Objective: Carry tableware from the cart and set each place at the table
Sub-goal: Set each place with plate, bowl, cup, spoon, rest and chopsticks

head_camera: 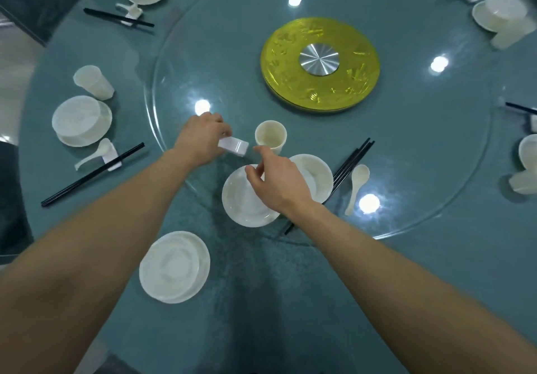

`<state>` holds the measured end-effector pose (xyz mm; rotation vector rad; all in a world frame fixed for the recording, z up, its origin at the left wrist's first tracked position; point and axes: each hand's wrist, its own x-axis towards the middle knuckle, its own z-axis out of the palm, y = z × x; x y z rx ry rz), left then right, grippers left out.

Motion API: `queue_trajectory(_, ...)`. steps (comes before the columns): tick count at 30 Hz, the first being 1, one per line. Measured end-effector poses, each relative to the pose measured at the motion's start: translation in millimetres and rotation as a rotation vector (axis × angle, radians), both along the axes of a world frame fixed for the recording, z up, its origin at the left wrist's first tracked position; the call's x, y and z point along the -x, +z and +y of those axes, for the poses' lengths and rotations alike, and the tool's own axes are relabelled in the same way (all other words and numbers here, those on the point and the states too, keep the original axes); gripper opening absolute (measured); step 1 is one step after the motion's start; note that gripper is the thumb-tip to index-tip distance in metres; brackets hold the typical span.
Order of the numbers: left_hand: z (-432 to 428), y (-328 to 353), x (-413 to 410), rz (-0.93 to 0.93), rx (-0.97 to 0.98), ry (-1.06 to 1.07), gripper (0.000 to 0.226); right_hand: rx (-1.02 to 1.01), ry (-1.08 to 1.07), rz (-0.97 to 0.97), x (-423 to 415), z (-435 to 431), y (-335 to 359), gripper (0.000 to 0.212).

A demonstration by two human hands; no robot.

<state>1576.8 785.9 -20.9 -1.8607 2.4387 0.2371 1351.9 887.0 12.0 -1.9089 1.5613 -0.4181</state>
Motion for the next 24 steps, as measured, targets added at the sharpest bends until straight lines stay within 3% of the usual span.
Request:
queue_trajectory(6,37.2,22.5,-10.6,0.072,-0.002,0.036,0.044,0.05,0.07,0.027,-5.2,11.8,3.8,0.042)
queue_trajectory(14,118.2,48.1,-0.7,0.172,-0.047,-0.039,0.036,0.158,0.181,0.164,-12.2,54.4,0.3,0.052)
queue_trajectory(19,153.9,51.3,14.7,0.175,-0.057,-0.099,0.038,0.157,0.187,0.207,-4.0,81.4,-4.6,0.032)
queue_trajectory(24,193.4,47.6,30.1,0.161,-0.104,-0.091,0.038,0.141,0.191,0.198,9.9,115.9,-13.5,0.029)
